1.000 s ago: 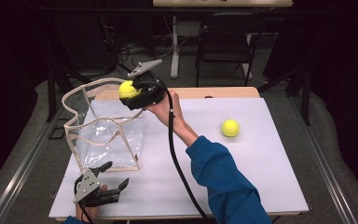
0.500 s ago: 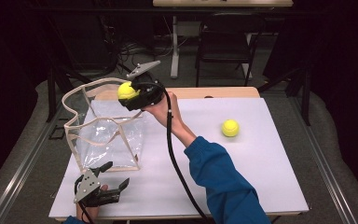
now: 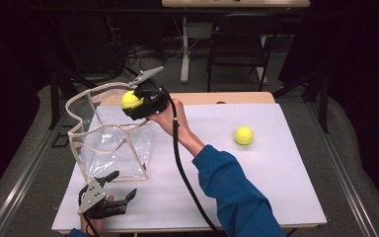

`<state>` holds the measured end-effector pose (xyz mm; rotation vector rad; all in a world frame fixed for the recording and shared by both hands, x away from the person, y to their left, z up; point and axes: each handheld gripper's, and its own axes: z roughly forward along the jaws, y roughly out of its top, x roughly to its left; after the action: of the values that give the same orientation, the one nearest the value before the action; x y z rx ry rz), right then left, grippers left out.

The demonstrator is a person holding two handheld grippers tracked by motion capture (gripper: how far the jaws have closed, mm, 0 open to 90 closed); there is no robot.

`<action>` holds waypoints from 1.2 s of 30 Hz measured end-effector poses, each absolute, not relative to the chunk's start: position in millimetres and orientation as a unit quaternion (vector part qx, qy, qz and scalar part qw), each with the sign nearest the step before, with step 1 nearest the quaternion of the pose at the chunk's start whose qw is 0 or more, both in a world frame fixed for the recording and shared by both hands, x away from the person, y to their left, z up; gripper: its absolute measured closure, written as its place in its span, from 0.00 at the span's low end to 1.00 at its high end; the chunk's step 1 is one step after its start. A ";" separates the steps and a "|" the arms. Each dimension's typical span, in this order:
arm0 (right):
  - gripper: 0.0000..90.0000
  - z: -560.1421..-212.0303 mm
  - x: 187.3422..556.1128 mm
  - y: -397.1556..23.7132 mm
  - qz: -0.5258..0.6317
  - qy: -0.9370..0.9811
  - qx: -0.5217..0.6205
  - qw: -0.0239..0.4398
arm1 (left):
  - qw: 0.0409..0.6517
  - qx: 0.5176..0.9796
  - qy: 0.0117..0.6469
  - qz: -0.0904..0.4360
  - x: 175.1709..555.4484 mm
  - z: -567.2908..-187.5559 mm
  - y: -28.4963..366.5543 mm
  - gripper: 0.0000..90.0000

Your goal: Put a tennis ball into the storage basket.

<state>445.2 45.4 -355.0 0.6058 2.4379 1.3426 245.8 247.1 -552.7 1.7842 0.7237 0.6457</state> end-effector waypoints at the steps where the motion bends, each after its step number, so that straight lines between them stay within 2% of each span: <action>1: 0.29 -355.4 445.1 46.5 0.463 0.849 0.210 0.145 | 0.527 0.747 0.303 0.269 245.2 -552.3 247.1 0.18; 36: 0.28 -373.9 449.9 64.0 0.409 0.877 0.224 0.111 | 0.527 0.748 0.300 0.270 244.8 -551.7 247.4 0.18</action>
<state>449.9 64.0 -373.9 0.6581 2.5767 1.2015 244.8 247.4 -551.7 1.7872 0.7180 0.6443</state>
